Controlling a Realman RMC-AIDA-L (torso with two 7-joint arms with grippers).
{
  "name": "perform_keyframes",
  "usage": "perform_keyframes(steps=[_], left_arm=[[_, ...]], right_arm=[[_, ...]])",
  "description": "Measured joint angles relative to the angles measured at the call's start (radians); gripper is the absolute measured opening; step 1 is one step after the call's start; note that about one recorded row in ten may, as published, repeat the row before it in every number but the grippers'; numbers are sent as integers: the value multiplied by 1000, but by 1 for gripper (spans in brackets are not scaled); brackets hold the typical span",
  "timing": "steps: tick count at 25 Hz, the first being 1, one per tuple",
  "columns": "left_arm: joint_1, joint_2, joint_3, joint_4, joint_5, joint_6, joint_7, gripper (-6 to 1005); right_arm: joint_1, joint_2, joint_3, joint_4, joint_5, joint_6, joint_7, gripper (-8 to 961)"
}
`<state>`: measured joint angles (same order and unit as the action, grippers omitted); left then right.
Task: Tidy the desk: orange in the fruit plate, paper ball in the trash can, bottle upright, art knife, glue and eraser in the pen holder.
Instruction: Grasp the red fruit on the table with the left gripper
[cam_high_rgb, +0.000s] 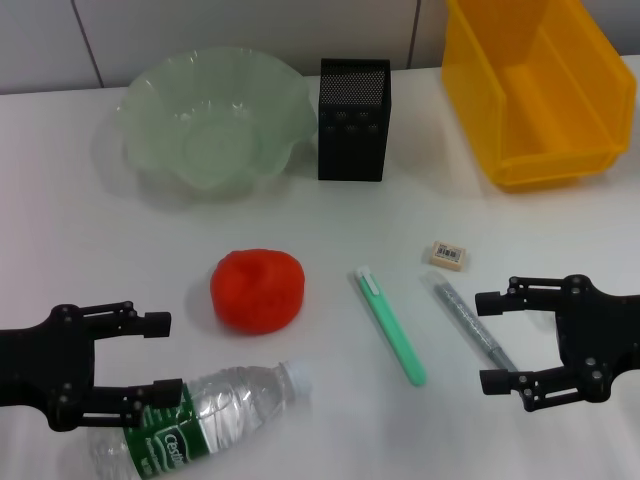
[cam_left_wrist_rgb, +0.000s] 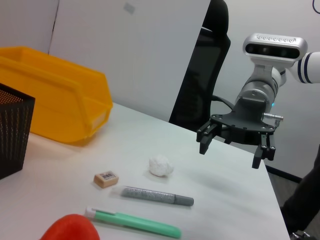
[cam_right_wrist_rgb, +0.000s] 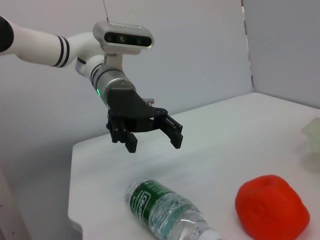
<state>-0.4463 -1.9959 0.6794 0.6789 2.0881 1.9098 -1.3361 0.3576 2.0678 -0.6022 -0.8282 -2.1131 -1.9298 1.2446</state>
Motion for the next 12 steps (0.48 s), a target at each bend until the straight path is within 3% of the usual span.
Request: perform_keyframes(steps=[12], left_arm=[[2,-9,-5,1,17,0,0,797]], right_arm=[[-9,6,0,2,1,-4,-1,847]])
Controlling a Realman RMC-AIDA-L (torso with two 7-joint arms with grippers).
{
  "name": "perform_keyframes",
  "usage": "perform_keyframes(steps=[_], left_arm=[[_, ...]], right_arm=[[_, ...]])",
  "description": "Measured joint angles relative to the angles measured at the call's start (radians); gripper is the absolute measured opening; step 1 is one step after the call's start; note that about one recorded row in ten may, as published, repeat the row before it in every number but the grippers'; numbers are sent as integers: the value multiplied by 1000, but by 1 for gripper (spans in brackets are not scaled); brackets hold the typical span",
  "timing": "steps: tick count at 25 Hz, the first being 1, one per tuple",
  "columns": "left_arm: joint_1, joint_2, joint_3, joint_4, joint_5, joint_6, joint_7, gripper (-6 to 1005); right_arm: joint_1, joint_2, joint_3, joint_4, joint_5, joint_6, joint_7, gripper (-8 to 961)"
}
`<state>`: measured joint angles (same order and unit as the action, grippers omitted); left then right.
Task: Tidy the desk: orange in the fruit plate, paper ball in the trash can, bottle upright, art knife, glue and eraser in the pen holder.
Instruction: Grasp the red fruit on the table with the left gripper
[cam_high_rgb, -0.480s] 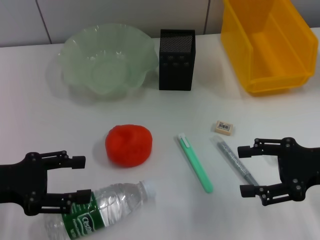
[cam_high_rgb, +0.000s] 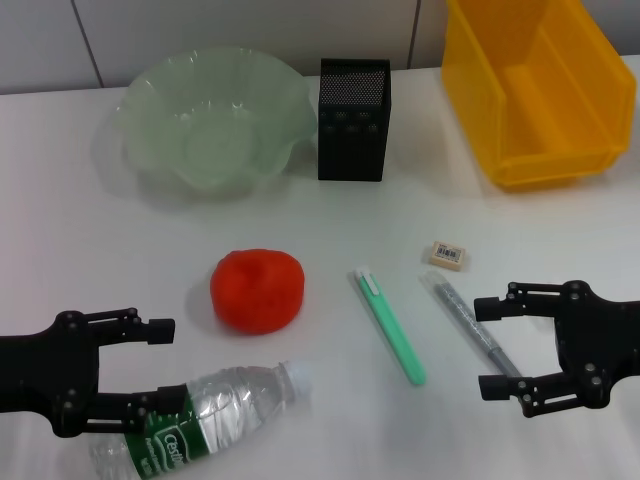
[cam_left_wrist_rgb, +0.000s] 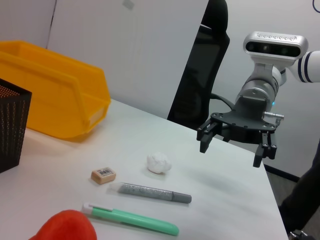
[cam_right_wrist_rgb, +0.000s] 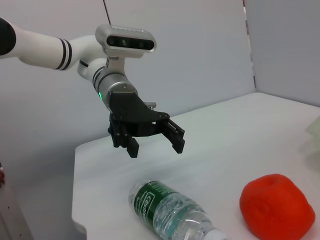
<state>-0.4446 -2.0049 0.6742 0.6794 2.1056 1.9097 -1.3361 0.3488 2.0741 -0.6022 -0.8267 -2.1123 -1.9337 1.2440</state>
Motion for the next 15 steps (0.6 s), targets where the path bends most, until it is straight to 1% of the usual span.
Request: perform_keyframes(steps=[7,10,13,15], left_arm=[[0,0,-2,9,1,1,-38,789],[0,2,-3,32,0,6,-67,786],[2,0,-4,102,0,13,-133,783],[2,-7,-3,164,1,12,-185,780]], right_arm=[[4,3,2,3,2,-1,0,847],[2,3,4,6,2,-1,0,846],[-3,0,5,5,3,-3,0,846],[-7,-4,5,3,3,-7,4,847]])
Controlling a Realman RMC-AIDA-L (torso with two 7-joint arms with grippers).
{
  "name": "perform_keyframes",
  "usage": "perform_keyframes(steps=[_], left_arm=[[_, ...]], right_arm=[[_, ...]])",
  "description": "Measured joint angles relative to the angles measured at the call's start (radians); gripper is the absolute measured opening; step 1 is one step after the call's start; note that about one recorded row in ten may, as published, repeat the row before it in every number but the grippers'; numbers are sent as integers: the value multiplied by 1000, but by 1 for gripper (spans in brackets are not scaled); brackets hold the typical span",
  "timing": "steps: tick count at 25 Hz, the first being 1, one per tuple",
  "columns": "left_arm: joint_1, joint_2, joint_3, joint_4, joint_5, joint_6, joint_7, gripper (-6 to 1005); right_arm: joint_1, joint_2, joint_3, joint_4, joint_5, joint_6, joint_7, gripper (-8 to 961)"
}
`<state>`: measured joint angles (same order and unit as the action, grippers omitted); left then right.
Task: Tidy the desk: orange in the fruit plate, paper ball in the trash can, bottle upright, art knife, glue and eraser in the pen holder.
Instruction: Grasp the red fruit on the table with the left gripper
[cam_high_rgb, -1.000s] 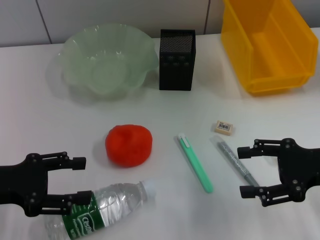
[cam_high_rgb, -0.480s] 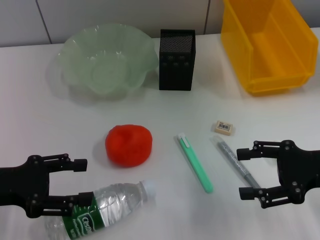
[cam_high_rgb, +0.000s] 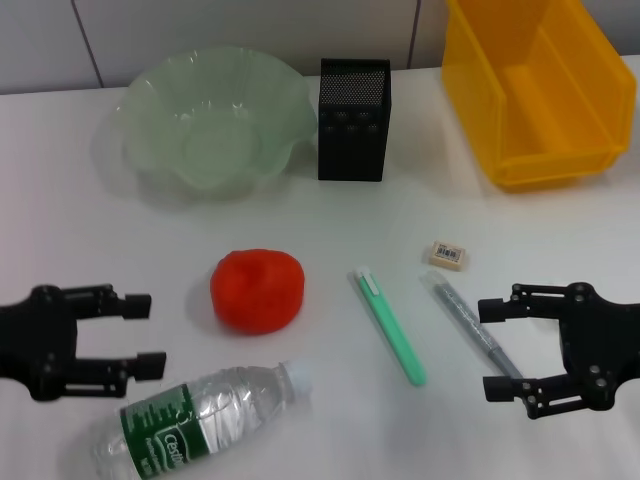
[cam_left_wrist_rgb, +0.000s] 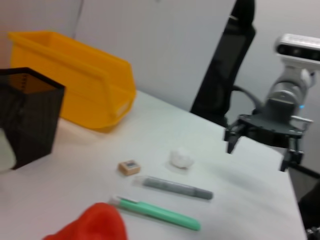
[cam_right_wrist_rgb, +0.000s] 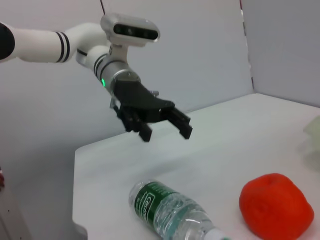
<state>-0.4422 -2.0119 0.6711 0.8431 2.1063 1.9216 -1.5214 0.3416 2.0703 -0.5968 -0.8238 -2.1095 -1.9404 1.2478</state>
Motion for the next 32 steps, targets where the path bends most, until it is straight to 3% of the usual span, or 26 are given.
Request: perform_keyframes(steps=[5,8,10,12,14,18,32], left_arm=[[-16,-21,8,152,45,-22,-144,775],[-48,-53,22,268,132,-48,-238,771],[-53,-55,36,280,140,-55,-253,769],[-62,-57,88,302,149,-82,-297,767],[-66,-57,198,332,149,-157,-362,765],[-71,-57,311,355,148,-270,-424,760],[-115,-60,510,301,163,-475,-521,744]], right_arm=[[-12,-4,19,-6,-1,-3,3,847],[-22,-12,27,-6,-3,-3,4,846],[-24,-14,34,-6,-2,-4,5,846],[-25,-14,38,-6,-2,-4,6,846],[-25,-15,46,-6,-2,-6,6,846],[-26,-15,53,-8,0,-8,16,847],[-23,-16,62,-18,1,-20,31,847]])
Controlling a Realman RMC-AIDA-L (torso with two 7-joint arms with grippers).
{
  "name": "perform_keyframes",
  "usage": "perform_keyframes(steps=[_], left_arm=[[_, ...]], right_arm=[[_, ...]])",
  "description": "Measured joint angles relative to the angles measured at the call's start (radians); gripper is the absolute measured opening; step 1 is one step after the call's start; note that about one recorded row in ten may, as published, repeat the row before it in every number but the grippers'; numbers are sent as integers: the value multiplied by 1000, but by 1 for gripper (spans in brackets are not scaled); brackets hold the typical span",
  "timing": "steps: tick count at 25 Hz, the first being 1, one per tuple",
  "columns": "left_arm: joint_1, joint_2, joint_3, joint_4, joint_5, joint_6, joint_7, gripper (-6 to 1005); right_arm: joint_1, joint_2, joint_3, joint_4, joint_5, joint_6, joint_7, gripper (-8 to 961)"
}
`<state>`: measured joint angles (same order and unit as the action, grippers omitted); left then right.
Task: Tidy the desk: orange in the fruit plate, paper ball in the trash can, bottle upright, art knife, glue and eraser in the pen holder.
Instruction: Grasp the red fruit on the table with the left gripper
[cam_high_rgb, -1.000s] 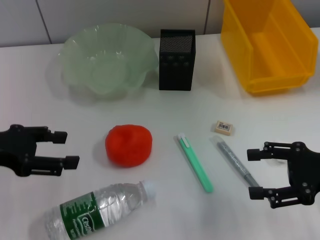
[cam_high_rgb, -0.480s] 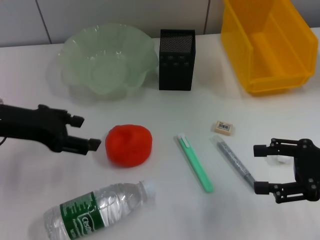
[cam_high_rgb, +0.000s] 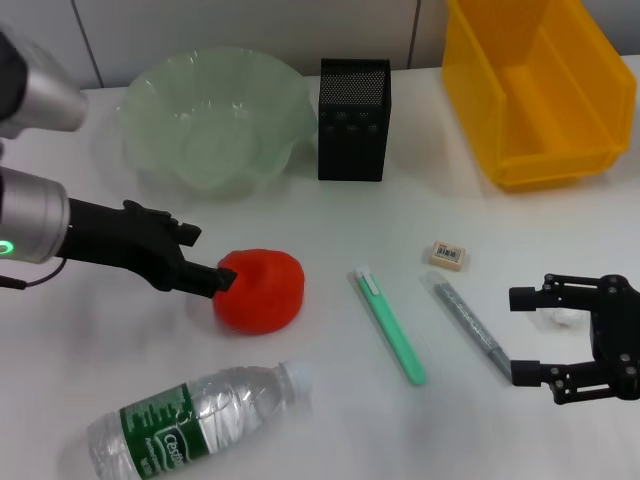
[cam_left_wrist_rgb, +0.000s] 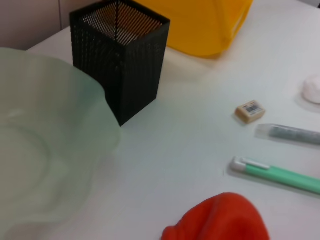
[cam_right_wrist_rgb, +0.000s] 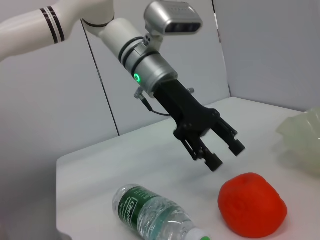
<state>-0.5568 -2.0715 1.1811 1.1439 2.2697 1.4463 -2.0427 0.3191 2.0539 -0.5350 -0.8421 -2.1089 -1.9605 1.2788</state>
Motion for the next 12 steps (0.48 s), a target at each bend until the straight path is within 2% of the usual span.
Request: perform_keyframes(steps=[4,12], left_arm=[[-21,0,46,-54,17,-59,-25,740],[-46,-1,50,-118,19,-87,-23,731]], right_arm=[[2,1,0,0,0,0,0,847],[5,5,-2,0,-3,0,0,846]])
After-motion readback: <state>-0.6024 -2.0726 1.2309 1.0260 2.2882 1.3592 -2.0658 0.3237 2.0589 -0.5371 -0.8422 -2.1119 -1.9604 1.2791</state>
